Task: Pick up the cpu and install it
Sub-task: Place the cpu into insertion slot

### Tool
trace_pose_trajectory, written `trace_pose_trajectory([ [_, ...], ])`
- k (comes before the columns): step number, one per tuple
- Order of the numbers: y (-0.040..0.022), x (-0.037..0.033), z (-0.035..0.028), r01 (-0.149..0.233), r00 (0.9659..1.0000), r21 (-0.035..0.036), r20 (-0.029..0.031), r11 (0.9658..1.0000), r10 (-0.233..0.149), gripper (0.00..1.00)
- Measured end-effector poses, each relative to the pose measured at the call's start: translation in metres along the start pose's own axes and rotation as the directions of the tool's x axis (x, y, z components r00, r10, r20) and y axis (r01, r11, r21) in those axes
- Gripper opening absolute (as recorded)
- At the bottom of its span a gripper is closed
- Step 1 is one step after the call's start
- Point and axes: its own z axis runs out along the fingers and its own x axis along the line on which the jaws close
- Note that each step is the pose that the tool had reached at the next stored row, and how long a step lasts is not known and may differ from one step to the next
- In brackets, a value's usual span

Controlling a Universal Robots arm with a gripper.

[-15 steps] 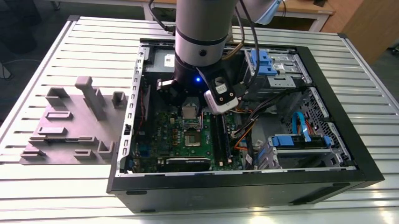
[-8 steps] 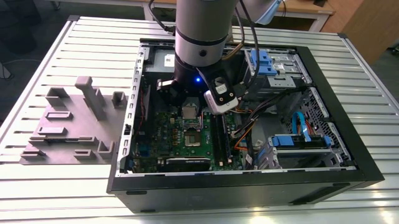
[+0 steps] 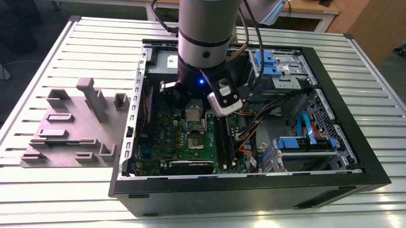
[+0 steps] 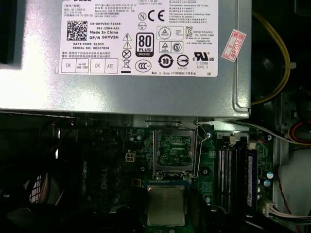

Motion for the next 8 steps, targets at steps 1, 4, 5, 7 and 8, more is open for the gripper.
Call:
trace_pose_trajectory([
  [1,0.0,0.0,0.0003,0.0,1.0,0.0001,0.0026,1.0,0.0,0.47],
  [4,0.0,-0.0001,0.0007,0.0,1.0,0.0002,0.0046,1.0,0.0,0.47],
  [5,0.0,0.0,0.0008,0.0,1.0,0.0001,0.0047,1.0,0.0,0.47],
  [7,0.0,-0.0001,0.0016,0.0,1.0,-0.0002,0.0055,1.0,0.0,0.47],
  [8,0.0,-0.0001,0.0021,0.0,1.0,0.0001,0.0062,1.0,0.0,0.47],
])
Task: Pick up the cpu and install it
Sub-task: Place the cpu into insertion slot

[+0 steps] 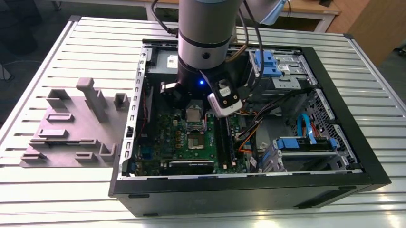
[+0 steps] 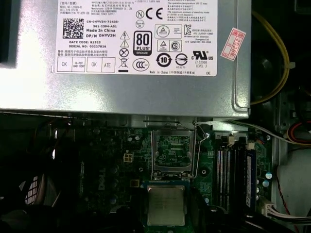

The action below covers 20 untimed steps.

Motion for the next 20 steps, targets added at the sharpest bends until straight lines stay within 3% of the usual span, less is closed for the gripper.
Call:
trace_pose_trajectory([
  [5,-0.0002,0.0,0.0027,0.0,1.0,0.0008,0.0062,1.0,0.0,0.47],
  [15,-0.0009,0.0,0.0091,0.0,1.0,0.0006,0.0064,1.0,0.0,0.47],
  [20,-0.0049,-0.0015,0.0123,0.0,1.0,0.0005,0.0064,1.0,0.0,0.47],
])
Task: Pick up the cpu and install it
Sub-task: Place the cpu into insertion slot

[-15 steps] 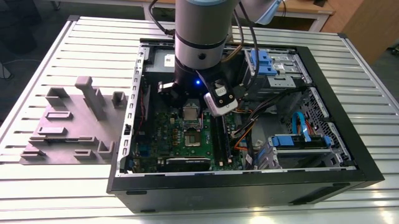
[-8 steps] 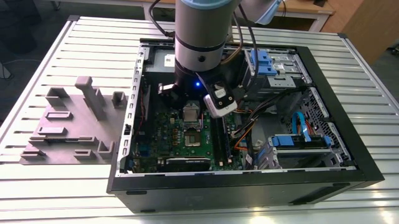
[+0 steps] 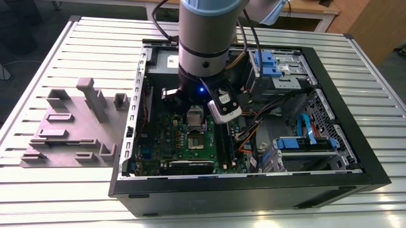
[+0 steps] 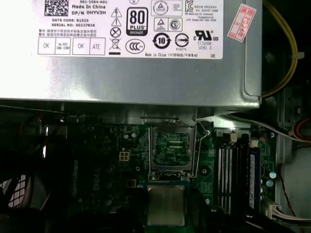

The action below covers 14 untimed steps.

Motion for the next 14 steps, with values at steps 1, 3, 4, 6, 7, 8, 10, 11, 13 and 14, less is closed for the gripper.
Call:
trace_pose_trajectory([
  [1,-0.0005,-0.0008,0.0006,0.0,1.0,-0.0001,0.0001,1.0,0.0,0.47],
  [3,-0.0016,-0.0026,0.0012,0.0,1.0,-0.0001,0.0,1.0,0.0,0.47],
  [4,-0.002,-0.0034,0.0015,0.0,1.0,-0.0001,0.0,1.0,0.0,0.47],
  [6,-0.0024,-0.0041,0.0017,0.0,1.0,0.0002,-0.0001,1.0,0.0,0.47],
  [7,-0.0026,-0.0046,0.0019,0.0,1.0,0.0,0.0,1.0,0.0,0.47],
  [8,-0.0028,-0.005,0.0022,0.0,1.0,0.0,0.0,1.0,0.0,0.47],
  [10,-0.0029,-0.0058,0.0025,0.0,1.0,0.0001,0.0,1.0,0.0,0.47],
  [11,-0.0029,-0.0058,0.0025,0.0,1.0,0.0001,-0.0001,1.0,0.0,0.47],
  [13,-0.0029,-0.0058,0.0028,0.0,1.0,0.0,0.0,1.0,0.0,0.47],
  [14,-0.003,-0.0059,0.003,0.0,1.0,-0.0001,0.0,1.0,0.0,0.47],
])
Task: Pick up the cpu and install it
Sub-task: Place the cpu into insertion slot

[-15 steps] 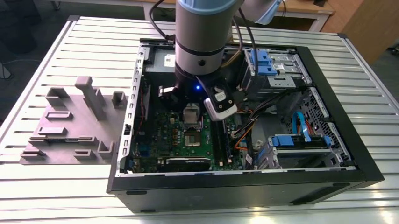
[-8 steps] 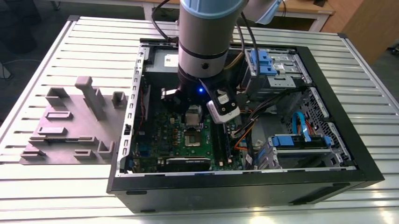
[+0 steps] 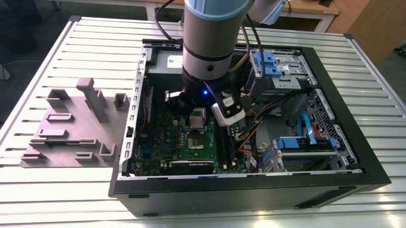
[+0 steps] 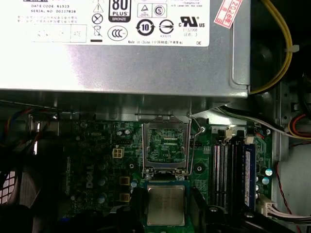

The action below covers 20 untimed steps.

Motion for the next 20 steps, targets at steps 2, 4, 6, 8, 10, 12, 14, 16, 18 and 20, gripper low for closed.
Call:
trace_pose_trajectory([
  [2,0.0,0.0,0.0,0.0,1.0,0.0001,0.0,1.0,0.0,0.47],
  [4,0.0,0.0,0.0004,0.0,1.0,-0.0002,0.0001,1.0,0.0,0.47],
  [6,-0.0004,0.0,0.001,0.0,1.0,0.0,0.0001,1.0,0.0,0.47],
  [8,-0.0015,0.0,0.0016,0.0,1.0,0.0,0.0,1.0,0.0,0.47],
  [10,-0.0027,0.0,0.0024,0.0,1.0,0.0001,0.0,1.0,0.0,0.47],
  [12,-0.0042,0.0,0.0038,0.0,1.0,0.0,0.0,1.0,0.0,0.47],
  [14,-0.0055,0.0,0.006,0.0,1.0,-0.0002,0.0001,1.0,0.0,0.47],
  [16,-0.0066,0.0001,0.0077,0.0,1.0,0.0001,0.0,1.0,0.0,0.47],
  [18,-0.0076,0.0001,0.0091,0.0,1.0,0.0,0.0,1.0,0.0,0.47],
  [20,-0.0083,0.0,0.0103,0.0,1.0,-0.0001,0.0,1.0,0.0,0.47],
])
